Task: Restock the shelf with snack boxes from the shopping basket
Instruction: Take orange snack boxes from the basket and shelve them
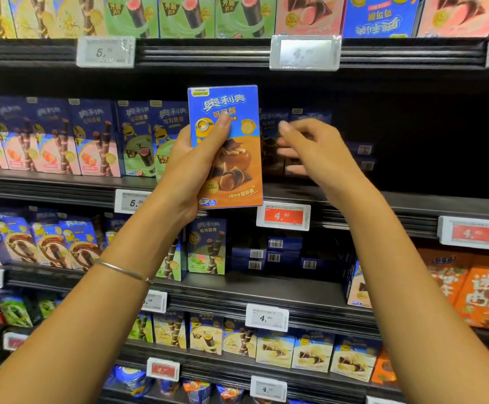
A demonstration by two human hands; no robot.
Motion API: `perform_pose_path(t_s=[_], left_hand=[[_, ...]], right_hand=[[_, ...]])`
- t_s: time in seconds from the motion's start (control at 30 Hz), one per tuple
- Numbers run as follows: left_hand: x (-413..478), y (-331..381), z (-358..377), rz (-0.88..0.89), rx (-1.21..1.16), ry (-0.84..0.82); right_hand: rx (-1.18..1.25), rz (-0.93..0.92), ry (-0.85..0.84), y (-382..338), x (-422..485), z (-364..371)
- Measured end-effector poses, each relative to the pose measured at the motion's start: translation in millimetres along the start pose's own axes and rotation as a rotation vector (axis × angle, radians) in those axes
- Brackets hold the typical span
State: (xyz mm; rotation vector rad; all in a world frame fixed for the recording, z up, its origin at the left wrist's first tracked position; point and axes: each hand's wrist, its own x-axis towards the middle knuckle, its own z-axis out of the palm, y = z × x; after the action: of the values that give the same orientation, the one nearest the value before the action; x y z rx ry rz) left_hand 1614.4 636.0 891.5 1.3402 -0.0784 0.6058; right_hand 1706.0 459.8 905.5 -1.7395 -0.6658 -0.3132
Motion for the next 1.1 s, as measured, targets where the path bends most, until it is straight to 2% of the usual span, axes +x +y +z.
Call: perform_pose_path(t_s=[0.07, 0.1, 0.37, 0.5, 0.53, 0.63, 0.73, 0.83, 1.1], left_hand=[[-1.6, 0.7, 3.5, 0.03, 0.009, -0.004], [-2.6, 1.2, 5.4, 0.046, 0.006, -0.006], [-9.7, 5.0, 12.8, 0.067, 0.025, 0.009], [-13.6, 7.0, 11.1, 0.021, -0.087, -0.135], [-13.7, 5.6, 10.4, 0.017, -0.088, -0.117], [-10.1, -2.8, 5.9, 0.045, 0.055, 0.076], [-6.5, -9.2, 2.1, 0.109, 0.184, 0.155], [-7.9, -12.1, -0.5, 0.137, 0.211, 0.169], [-6.1, -12.9, 6.8, 0.11, 0.164, 0.172]], right_hand=[[0.081, -0.005, -0.134, -14.8, -17.8, 11.9], [0.074, -0.016, -0.149, -19.5, -24.0, 17.2], [-0.066, -0.088, -0.018, -27.8, -43.4, 26.6], [-0.044, -0.083, -0.012, -29.3, -48.5, 19.1], [-0.022, -0.078, -0.015, -29.1, -49.7, 16.3], [0.056, -0.052, -0.003, -26.1, -52.4, 4.7], [0.137, -0.017, 0.049, -20.3, -51.2, -14.4], [0.158, 0.029, 0.127, -11.5, -45.6, -36.4], [-0.03, 0.136, 0.385, 28.5, -5.5, -83.7]])
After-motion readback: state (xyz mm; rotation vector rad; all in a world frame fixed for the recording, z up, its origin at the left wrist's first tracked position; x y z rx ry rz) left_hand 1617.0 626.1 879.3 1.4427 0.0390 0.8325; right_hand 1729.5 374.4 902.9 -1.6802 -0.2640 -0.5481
